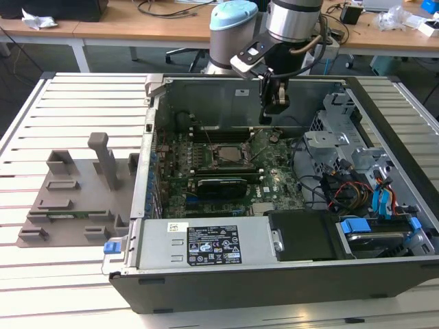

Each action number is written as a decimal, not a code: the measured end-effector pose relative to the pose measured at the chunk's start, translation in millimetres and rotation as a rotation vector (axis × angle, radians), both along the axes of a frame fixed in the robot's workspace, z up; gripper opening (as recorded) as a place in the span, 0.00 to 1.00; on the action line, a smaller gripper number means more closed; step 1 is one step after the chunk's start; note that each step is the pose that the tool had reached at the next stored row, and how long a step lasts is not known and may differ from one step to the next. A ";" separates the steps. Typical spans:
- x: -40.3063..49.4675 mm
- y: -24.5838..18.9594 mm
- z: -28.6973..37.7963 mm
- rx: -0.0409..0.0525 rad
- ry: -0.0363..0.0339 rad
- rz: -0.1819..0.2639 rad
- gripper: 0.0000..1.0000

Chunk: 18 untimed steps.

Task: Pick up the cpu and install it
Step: 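Close the cpu cover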

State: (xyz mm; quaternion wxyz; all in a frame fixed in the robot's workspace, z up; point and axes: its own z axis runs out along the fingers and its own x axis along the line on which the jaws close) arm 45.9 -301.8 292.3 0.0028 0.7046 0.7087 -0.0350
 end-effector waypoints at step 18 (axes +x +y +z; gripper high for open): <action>35.1 2.5 -7.2 -0.0075 0.0001 0.001 0.11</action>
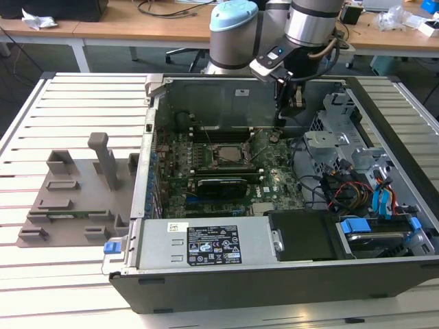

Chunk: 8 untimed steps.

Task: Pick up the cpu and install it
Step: 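Close the cpu cover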

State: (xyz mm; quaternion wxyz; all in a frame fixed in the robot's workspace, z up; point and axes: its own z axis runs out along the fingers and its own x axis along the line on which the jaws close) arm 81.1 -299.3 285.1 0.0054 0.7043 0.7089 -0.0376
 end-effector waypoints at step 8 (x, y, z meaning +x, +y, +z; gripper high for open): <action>10.8 1.0 -4.0 -0.0007 -0.0001 0.000 0.11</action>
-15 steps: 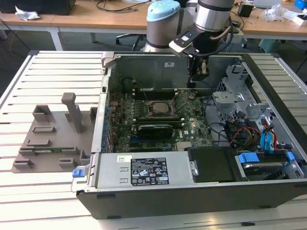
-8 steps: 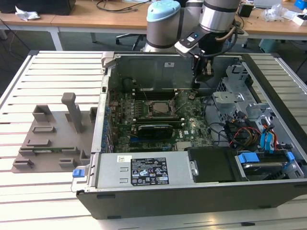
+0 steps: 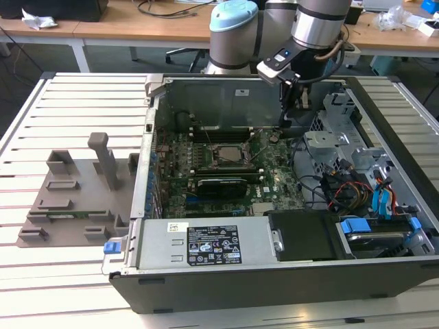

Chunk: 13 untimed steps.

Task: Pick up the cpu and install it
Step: 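Close the cpu cover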

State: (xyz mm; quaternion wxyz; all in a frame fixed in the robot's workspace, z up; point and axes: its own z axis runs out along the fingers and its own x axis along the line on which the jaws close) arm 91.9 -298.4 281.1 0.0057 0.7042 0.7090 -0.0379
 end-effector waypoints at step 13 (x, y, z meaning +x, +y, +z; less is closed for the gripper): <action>-1.9 -0.1 -22.5 -0.0001 0.0001 0.000 0.11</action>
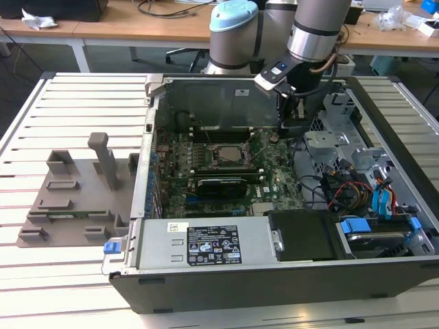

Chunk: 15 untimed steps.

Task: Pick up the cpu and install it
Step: 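Close the cpu cover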

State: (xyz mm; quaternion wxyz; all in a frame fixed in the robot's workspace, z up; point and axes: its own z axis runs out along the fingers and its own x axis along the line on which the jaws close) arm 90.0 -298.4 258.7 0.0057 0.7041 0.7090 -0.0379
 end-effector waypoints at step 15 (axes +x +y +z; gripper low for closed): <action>-3.9 0.0 -1.9 0.0000 0.0000 0.000 0.11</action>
